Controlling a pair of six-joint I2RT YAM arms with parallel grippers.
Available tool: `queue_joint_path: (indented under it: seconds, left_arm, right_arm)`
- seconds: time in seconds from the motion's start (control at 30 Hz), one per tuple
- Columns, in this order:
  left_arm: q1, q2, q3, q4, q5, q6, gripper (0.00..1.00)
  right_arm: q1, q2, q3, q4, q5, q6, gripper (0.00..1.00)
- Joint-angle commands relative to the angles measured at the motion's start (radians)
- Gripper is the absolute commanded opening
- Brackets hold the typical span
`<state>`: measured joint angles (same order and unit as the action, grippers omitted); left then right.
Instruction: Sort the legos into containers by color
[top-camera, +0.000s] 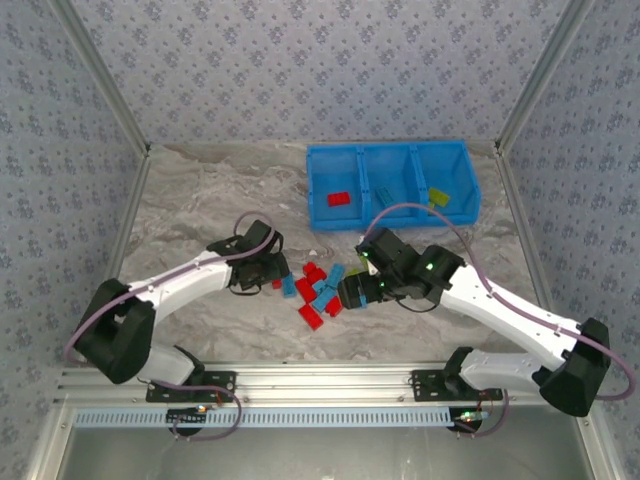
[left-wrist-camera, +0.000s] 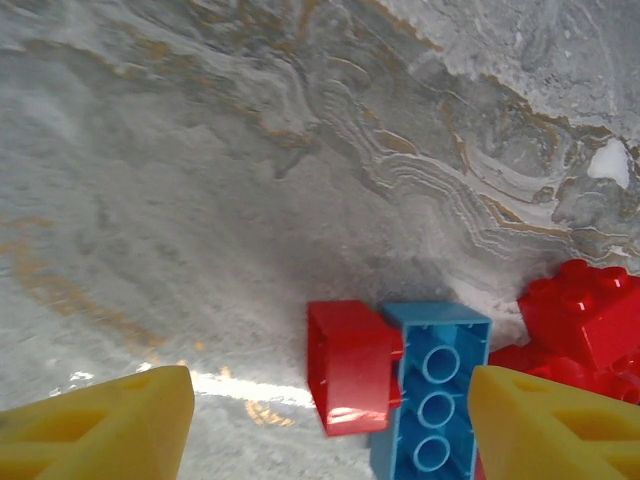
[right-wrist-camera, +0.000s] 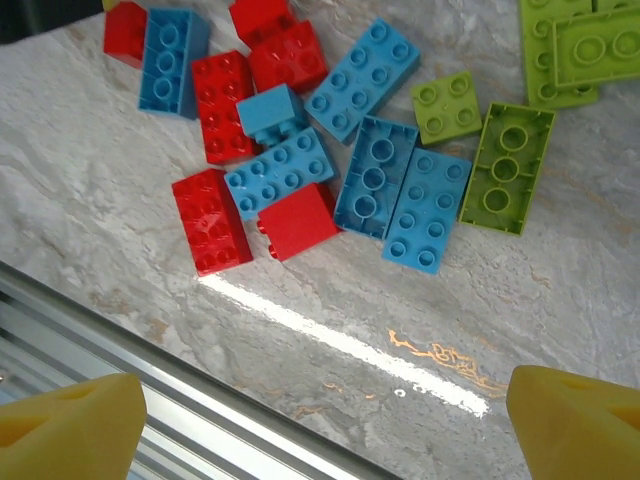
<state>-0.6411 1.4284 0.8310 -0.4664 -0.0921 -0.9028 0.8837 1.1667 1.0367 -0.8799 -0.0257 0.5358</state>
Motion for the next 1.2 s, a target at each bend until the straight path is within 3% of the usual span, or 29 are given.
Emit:
queue_joint_path:
  seconds: [0.0, 0.27, 0.6, 0.7, 0.87, 1.07, 1.17]
  left_arm:
    - [0.008, 0.036, -0.004, 0.077, 0.049, 0.002, 0.69]
    - [0.009, 0.072, -0.032, 0.051, 0.012, -0.005, 0.4]
    - [0.01, 0.019, -0.092, 0.057, 0.014, -0.009, 0.15]
    - [0.005, -0.053, -0.063, 0.032, 0.038, 0.018, 0.12]
    - [-0.09, -0.16, 0.101, 0.02, 0.008, 0.077, 0.12]
    - [-0.162, 0.047, 0.378, 0.125, 0.002, 0.176, 0.12]
    - [-0.159, 0.213, 0.542, 0.129, -0.065, 0.214, 0.12]
  right_arm:
    - [0.015, 0.024, 0.008, -0.026, 0.021, 0.014, 0.95]
    - [0.023, 0.068, 0.026, -0.034, 0.034, 0.005, 0.95]
    - [0.027, 0.099, 0.058, -0.037, 0.041, -0.002, 0.95]
    - [0.031, 0.083, 0.068, -0.025, 0.065, 0.005, 0.95]
    - [0.035, -0.008, 0.059, 0.066, 0.117, 0.017, 0.96]
    - [0.033, -0.167, 0.002, 0.23, 0.237, -0.008, 1.0]
    - [0.028, -0.226, -0.025, 0.275, 0.305, -0.021, 1.0]
